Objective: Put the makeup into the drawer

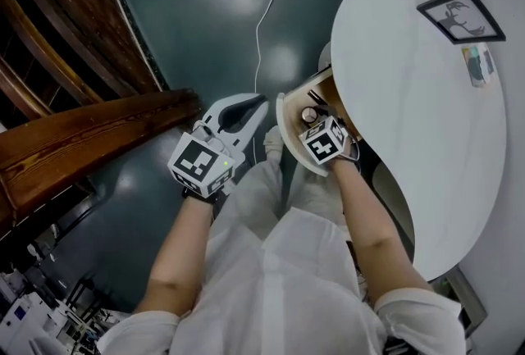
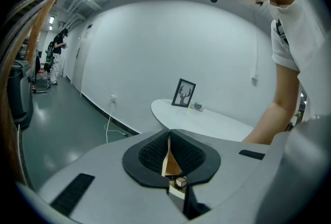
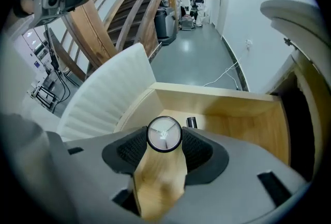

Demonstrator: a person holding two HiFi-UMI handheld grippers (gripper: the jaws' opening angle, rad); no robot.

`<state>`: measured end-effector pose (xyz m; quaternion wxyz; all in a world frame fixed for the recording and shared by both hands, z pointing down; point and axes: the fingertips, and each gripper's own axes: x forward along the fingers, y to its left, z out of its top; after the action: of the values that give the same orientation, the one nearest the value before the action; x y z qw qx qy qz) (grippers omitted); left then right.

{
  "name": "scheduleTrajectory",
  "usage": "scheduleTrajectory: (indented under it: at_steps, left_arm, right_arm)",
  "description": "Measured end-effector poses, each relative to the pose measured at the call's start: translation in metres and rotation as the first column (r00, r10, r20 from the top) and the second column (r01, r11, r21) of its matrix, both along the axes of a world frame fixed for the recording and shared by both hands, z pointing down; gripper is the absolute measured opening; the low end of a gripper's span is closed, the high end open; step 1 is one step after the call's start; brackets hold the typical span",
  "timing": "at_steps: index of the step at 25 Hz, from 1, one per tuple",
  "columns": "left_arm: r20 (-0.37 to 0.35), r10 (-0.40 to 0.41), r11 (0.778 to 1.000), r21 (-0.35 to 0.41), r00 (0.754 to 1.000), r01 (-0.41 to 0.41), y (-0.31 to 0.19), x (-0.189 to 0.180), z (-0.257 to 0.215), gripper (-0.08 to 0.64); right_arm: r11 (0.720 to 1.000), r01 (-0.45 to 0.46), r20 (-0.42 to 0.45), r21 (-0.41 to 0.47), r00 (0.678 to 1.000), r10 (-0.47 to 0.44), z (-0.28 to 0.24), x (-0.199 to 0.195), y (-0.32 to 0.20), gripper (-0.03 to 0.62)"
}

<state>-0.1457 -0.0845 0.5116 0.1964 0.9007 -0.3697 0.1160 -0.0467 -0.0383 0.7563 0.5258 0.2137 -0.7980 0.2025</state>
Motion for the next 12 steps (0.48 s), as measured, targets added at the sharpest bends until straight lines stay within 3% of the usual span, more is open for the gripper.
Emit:
scheduleTrajectory:
  at_steps: [12]
  left_arm:
    - [0.008, -0.009, 1.000, -0.017, 1.000, 0.010, -0.006, 0.001, 0.017, 0.020]
  right_arm:
    - [0.993, 0.118, -0.052, -0.011, 0.992, -0.119, 0.057, 0.001, -0.001, 0.206]
